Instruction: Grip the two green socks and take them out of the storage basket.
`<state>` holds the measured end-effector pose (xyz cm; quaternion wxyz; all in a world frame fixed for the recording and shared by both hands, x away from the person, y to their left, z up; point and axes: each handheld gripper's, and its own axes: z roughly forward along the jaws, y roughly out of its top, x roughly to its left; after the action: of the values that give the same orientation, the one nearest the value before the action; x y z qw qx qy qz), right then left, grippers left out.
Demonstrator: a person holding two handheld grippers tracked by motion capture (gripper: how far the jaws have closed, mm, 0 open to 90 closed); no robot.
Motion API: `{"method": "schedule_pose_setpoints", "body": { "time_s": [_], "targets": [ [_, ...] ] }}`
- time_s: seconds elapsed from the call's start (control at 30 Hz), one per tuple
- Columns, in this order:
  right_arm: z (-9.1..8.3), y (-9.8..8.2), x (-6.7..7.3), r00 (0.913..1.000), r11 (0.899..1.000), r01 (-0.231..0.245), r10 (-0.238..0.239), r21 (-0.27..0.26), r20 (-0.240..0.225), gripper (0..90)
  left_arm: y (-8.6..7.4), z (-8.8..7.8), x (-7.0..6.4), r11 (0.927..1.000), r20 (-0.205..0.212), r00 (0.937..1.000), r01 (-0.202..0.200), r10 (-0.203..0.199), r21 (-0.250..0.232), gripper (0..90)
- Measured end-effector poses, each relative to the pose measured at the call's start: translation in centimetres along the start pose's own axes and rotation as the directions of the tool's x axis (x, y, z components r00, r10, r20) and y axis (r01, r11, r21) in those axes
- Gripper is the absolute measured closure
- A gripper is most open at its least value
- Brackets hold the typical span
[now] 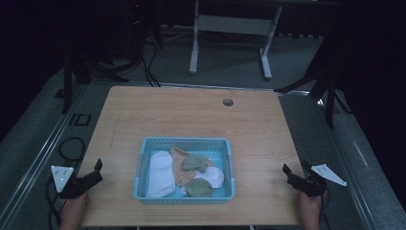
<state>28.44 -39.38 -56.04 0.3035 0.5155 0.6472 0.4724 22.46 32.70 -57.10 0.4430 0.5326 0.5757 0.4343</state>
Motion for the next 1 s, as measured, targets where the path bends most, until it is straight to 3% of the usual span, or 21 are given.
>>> {"method": "schedule_pose_setpoints", "body": {
  "time_s": [0.13, 0.2, 0.27, 0.3, 0.4, 0.43, 0.47, 0.5, 0.53, 0.57, 0.6, 0.63, 0.67, 0.7, 0.83, 0.87, 0.9, 1.0],
  "targets": [
    [0.1, 0.0, -0.1, 0.9997, 1.0, 0.0, 0.001, 0.013, -0.023, 13.8, 0.0, 0.0, 0.0, 1.0, 0.01, 0.9999, -0.004, 0.004, 0.001, 0.7],
    [0.3, 0.1, -0.3, 0.9984, 0.999, 0.003, -0.001, 0.037, -0.057, 13.8, 0.0, 0.0, -0.1, 1.0, 0.009, 0.9999, -0.005, 0.005, 0.003, 0.7],
    [0.3, 0.2, -0.3, 0.9971, 0.998, 0.017, -0.013, 0.053, -0.075, 13.8, 0.0, 0.1, -0.1, 1.0, 0.013, 0.9999, -0.007, 0.007, 0.005, 0.7],
    [0.4, 0.2, -0.5, 0.9948, 0.993, 0.061, -0.052, 0.096, -0.087, 13.8, 0.0, 0.1, -0.1, 0.9999, 0.011, 0.9999, -0.011, 0.011, 0.006, 0.7],
    [0.3, 0.3, -0.7, 0.9933, 0.99, 0.074, -0.062, 0.118, -0.097, 13.8, 0.0, 0.1, -0.2, 0.9999, 0.011, 0.9999, -0.011, 0.011, 0.006, 0.7],
    [0.2, 0.5, -0.9, 0.9871, 0.988, 0.096, -0.079, 0.124, -0.139, 13.8, 0.0, 0.1, -0.2, 0.9999, 0.012, 0.9999, -0.013, 0.012, 0.009, 0.7],
    [0.2, 0.5, -0.9, 0.9871, 0.988, 0.096, -0.079, 0.124, -0.139, 13.8, 0.0, 0.1, -0.2, 0.9999, 0.012, 0.9999, -0.013, 0.012, 0.009, 0.7],
    [0.1, 0.8, -1.1, 0.9742, 0.982, 0.129, -0.1, 0.136, -0.202, 13.6, 0.0, 0.1, -0.2, 0.9999, 0.012, 0.9998, -0.014, 0.014, 0.01, 0.7],
    [0.0, 1.0, -1.2, 0.9673, 0.978, 0.148, -0.113, 0.144, -0.227, 13.6, 0.0, 0.1, -0.2, 0.9998, 0.01, 0.9998, -0.015, 0.014, 0.011, 0.7],
    [0.0, 1.1, -1.4, 0.9611, 0.974, 0.162, -0.12, 0.159, -0.249, 13.6, 0.0, 0.1, -0.2, 0.9998, 0.009, 0.9998, -0.015, 0.015, 0.012, 0.7],
    [0.0, 1.1, -1.4, 0.9611, 0.974, 0.162, -0.12, 0.159, -0.249, 13.6, 0.0, 0.1, -0.2, 0.9998, 0.009, 0.9998, -0.015, 0.015, 0.012, 0.7],
    [0.0, 1.3, -1.6, 0.9463, 0.968, 0.175, -0.115, 0.182, -0.302, 13.3, 0.0, 0.1, -0.3, 0.9997, 0.008, 0.9998, -0.02, 0.02, 0.013, 0.7],
    [0.0, 1.3, -1.6, 0.9463, 0.968, 0.175, -0.115, 0.182, -0.302, 13.3, 0.0, 0.1, -0.3, 0.9997, 0.008, 0.9998, -0.02, 0.02, 0.013, 0.7],
    [0.0, 1.5, -1.7, 0.9346, 0.962, 0.179, -0.102, 0.204, -0.341, 13.4, 0.0, 0.2, -0.3, 0.9997, 0.006, 0.9997, -0.022, 0.022, 0.013, 0.7],
    [0.0, 1.9, -1.6, 0.9121, 0.946, 0.201, -0.086, 0.255, -0.401, 12.8, 0.0, 0.2, -0.4, 0.9994, 0.007, 0.9996, -0.027, 0.027, 0.02, 0.7],
    [0.0, 1.9, -1.6, 0.9121, 0.946, 0.201, -0.086, 0.255, -0.401, 12.8, 0.0, 0.2, -0.4, 0.9994, 0.007, 0.9996, -0.027, 0.027, 0.02, 0.7],
    [0.1, 2.0, -1.2, 0.8988, 0.939, 0.223, -0.094, 0.263, -0.428, 12.4, 0.0, 0.2, -0.4, 0.9994, 0.007, 0.9995, -0.03, 0.03, 0.019, 0.7],
    [0.3, 2.3, -0.1, 0.8741, 0.915, 0.286, -0.128, 0.284, -0.469, 12.0, -0.1, 0.2, -0.4, 0.9993, 0.009, 0.9995, -0.032, 0.032, 0.02, 0.7]
  ]
}}
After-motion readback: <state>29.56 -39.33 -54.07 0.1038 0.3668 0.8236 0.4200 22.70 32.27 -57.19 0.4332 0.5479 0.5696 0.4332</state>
